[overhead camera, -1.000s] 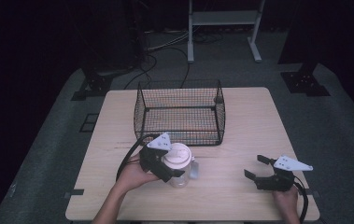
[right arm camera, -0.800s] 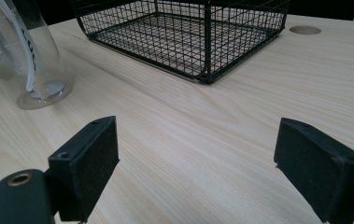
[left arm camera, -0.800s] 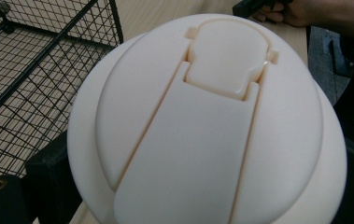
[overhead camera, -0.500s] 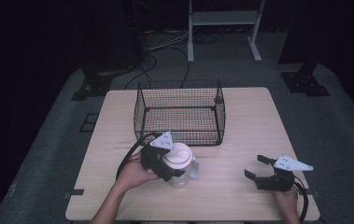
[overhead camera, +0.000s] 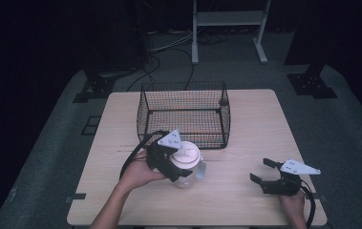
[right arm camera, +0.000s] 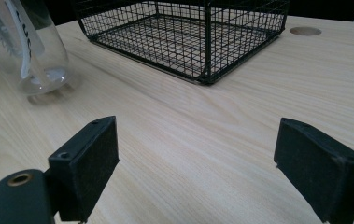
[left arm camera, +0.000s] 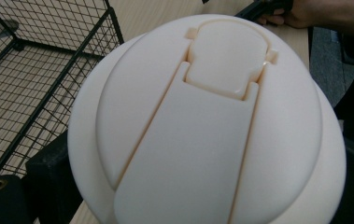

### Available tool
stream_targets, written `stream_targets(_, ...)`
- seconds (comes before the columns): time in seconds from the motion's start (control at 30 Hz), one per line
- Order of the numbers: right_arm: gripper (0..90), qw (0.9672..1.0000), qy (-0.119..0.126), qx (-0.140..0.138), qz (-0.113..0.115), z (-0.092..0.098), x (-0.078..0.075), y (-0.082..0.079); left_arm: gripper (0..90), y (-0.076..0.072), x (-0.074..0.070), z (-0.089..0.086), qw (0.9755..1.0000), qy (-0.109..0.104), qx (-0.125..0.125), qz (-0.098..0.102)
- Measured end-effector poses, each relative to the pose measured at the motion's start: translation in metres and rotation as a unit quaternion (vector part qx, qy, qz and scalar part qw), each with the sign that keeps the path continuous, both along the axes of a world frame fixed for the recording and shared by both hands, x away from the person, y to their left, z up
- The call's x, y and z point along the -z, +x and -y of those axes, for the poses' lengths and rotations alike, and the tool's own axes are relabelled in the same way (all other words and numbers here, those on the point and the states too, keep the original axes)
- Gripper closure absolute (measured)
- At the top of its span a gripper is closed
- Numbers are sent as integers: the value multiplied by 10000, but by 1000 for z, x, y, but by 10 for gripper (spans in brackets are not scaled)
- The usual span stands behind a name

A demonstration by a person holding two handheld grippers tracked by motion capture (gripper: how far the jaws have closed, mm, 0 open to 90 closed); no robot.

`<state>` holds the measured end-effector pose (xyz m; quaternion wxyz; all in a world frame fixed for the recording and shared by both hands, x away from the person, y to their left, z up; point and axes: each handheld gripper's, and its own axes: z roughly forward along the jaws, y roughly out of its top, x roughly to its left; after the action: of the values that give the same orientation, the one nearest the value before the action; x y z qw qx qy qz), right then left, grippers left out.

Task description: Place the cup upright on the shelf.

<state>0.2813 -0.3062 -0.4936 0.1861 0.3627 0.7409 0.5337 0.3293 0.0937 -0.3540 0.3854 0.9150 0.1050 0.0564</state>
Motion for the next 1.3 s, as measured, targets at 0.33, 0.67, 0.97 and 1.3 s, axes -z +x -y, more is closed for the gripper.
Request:
stream_targets(0.33, 129, 10000, 25, -1, 1, 0, 0, 0, 52, 5, -21, 9, 9999, 117, 73, 102)
stream_targets(0.67, 129, 10000, 43, -9, 5, 0, 0, 0, 52, 19, -56, 16, 9998, 24, 96, 191)
stream_targets(0.97, 129, 10000, 60, -4, 16, 1, 0, 0, 52, 33, -90, 29, 9990, 218, 138, 365)
stream_targets(1.3, 129, 10000, 85, 4, 13, 1, 0, 0, 52, 55, -113, 42, 9986, 356, 62, 385)
